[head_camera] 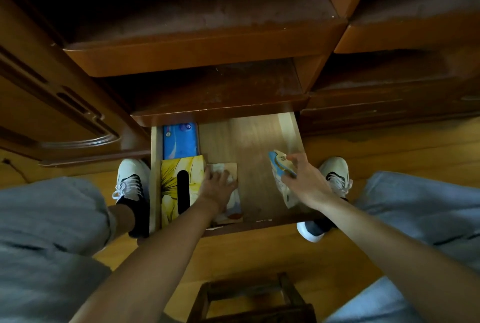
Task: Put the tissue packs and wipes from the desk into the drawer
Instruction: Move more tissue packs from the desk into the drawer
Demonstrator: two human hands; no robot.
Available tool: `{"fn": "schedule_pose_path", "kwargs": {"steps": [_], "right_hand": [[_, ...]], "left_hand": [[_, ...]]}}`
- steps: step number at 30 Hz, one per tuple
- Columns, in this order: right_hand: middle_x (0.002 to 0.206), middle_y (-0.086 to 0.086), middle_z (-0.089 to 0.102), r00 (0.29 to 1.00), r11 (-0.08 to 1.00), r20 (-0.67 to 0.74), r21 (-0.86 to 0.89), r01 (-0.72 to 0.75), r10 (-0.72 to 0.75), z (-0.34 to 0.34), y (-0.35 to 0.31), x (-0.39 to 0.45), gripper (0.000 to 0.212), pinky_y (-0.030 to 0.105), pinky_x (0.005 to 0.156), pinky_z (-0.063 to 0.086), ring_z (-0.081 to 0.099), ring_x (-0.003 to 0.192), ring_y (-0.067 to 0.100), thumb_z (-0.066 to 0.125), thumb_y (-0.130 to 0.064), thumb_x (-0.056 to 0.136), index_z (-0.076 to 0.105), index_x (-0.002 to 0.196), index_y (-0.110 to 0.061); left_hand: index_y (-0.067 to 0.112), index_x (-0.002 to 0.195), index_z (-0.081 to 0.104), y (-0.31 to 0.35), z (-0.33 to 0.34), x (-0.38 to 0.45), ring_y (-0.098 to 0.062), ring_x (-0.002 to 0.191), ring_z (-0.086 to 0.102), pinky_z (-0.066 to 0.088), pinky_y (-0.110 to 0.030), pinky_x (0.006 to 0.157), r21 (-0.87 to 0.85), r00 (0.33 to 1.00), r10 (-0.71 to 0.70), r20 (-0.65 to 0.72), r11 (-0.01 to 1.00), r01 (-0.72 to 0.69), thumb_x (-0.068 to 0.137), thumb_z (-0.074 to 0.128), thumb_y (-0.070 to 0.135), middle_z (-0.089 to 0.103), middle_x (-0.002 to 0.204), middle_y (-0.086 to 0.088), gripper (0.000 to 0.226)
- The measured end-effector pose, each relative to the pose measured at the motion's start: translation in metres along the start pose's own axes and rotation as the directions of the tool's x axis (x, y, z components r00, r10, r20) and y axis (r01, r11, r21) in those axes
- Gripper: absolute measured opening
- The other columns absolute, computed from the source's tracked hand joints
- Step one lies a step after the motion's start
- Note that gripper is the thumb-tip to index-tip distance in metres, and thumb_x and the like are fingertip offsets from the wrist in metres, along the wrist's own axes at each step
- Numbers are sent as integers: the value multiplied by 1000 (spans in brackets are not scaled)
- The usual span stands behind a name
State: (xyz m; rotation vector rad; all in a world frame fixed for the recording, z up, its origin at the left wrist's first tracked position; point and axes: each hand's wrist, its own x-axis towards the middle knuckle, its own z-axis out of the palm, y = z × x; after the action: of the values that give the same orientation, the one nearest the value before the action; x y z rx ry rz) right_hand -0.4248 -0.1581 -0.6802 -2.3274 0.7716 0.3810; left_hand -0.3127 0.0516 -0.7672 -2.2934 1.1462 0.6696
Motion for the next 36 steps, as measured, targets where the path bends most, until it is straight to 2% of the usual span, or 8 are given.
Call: {"fn": "schedule_pose_path", "kwargs": {"steps": [3,7,11,17,23,27,32,36], "right_hand": [[137,1,58,974,952,-32,-221,212,-225,9,-4,0,54,27,63,48,68,97,21,61,-42,96,34,142,-32],[150,-6,52,901,934,399,-224,277,-172,40,-8,2,49,41,98,46,54,131,20,51,-56,99,44,144,-41],[144,-1,57,959,928,192,-272,254,-207,58,-5,25,42,35,86,49,57,125,22,56,-42,99,49,140,-34],[166,6,8,972,798,148,-554,236,-185,72,1,79,99,51,113,35,18,149,34,78,-39,82,16,158,-31],[151,13,37,970,754,213,-615,229,-120,82,15,86,115,55,106,42,39,137,38,88,-40,67,12,152,-26],[161,23,12,973,674,210,-706,219,-96,84,27,84,130,52,122,19,9,150,43,86,-55,67,3,158,-13],[142,10,53,955,655,276,-704,275,-104,86,26,73,102,46,108,38,50,129,30,85,-60,65,36,146,-22],[145,11,51,949,539,301,-786,301,-91,81,18,66,101,53,113,32,46,133,32,84,-59,66,37,147,-19]], "left_hand": [[35,155,23,-2,6,-4,-37,147,22,3,-61,120,-52,995,12,-95,998,-17,92,61,41,18,161,-15,74],[28,150,41,-13,22,-16,-35,144,27,2,-53,123,-118,950,-2,-313,992,-37,95,52,34,38,150,-15,56],[23,145,46,-17,25,-22,-34,148,20,3,-54,123,-189,934,-63,-352,982,-5,95,52,31,38,149,-13,51],[26,152,38,-24,41,-32,-33,153,2,-8,-58,121,-132,961,-13,-275,991,-24,96,50,39,21,164,-12,59],[21,153,37,-22,35,-30,-31,149,16,-4,-63,119,-133,964,-20,-266,991,-16,93,53,39,33,158,-10,64],[17,151,36,-18,32,-31,-30,146,23,0,-64,119,-142,962,-42,-270,990,4,91,54,34,39,152,-10,65],[16,150,39,-19,33,-33,-29,148,21,1,-64,118,-106,966,-30,-258,994,3,93,54,32,39,153,-10,62],[17,149,43,-19,31,-35,-28,148,22,-1,-64,118,-104,967,-18,-254,995,-9,93,56,32,39,153,-10,60]]}}
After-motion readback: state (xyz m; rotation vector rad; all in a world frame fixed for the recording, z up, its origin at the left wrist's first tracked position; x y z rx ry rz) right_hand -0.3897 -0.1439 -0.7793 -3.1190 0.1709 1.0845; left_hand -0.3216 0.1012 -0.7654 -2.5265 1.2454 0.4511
